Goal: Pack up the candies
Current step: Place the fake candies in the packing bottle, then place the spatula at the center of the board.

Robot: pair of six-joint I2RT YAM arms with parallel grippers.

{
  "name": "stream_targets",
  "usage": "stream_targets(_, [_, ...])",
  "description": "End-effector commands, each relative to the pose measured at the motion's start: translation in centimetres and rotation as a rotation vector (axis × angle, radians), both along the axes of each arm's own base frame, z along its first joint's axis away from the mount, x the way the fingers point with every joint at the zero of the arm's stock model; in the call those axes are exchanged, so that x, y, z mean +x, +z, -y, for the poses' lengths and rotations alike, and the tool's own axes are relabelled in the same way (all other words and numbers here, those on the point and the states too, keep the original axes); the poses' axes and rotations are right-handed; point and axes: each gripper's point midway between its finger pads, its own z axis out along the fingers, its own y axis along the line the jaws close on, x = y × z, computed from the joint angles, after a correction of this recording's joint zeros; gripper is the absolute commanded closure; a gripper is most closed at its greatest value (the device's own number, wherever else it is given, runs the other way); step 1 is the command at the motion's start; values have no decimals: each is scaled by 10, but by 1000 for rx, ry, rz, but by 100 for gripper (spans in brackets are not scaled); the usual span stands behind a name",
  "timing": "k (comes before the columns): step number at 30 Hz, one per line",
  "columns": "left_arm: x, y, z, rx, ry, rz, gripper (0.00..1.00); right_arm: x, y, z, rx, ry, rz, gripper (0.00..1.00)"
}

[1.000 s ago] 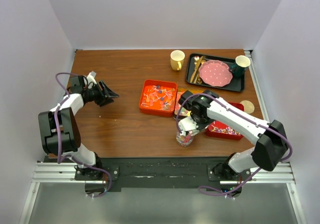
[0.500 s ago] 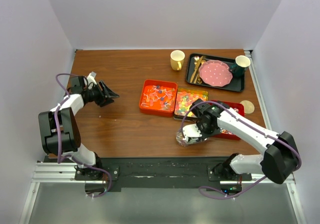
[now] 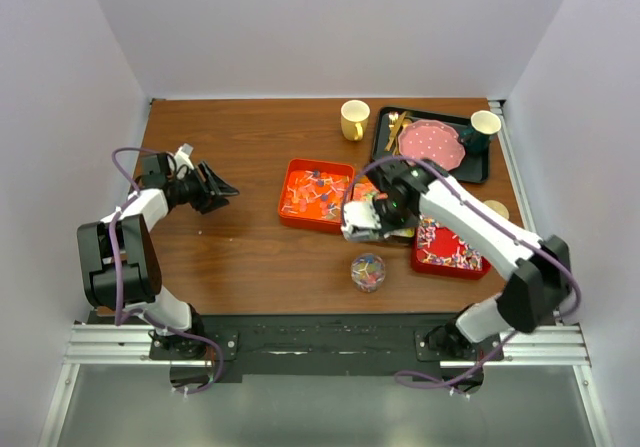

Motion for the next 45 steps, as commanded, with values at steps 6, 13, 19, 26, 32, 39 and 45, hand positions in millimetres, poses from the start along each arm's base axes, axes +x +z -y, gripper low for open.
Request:
stream_targets(6, [-7,14,4,1,-6,70,43,97,37,-25,-234,-54,103,100])
stream_targets(13, [-12,12,4,-2,5,66,42,150,40,-36,-604,150,328,100])
stream_targets(19, [-12,12,5,-7,7,63,42,161,46,-47,-700,171,393,100])
stream_targets(26, [-10,9,4,-8,12,58,42,156,44,-42,-714,140,395,100])
stream_targets(32, [-7,8,4,-8,10,50,42,141,39,-27,-548,-67,330,100])
stream_targets(39, [-10,3,4,-6,8,38,42,107,19,44,-27,-885,55,100])
stream_targets(45, [-7,6,9,-5,-23,60,42,93,19,97,138,-1164,-18,100])
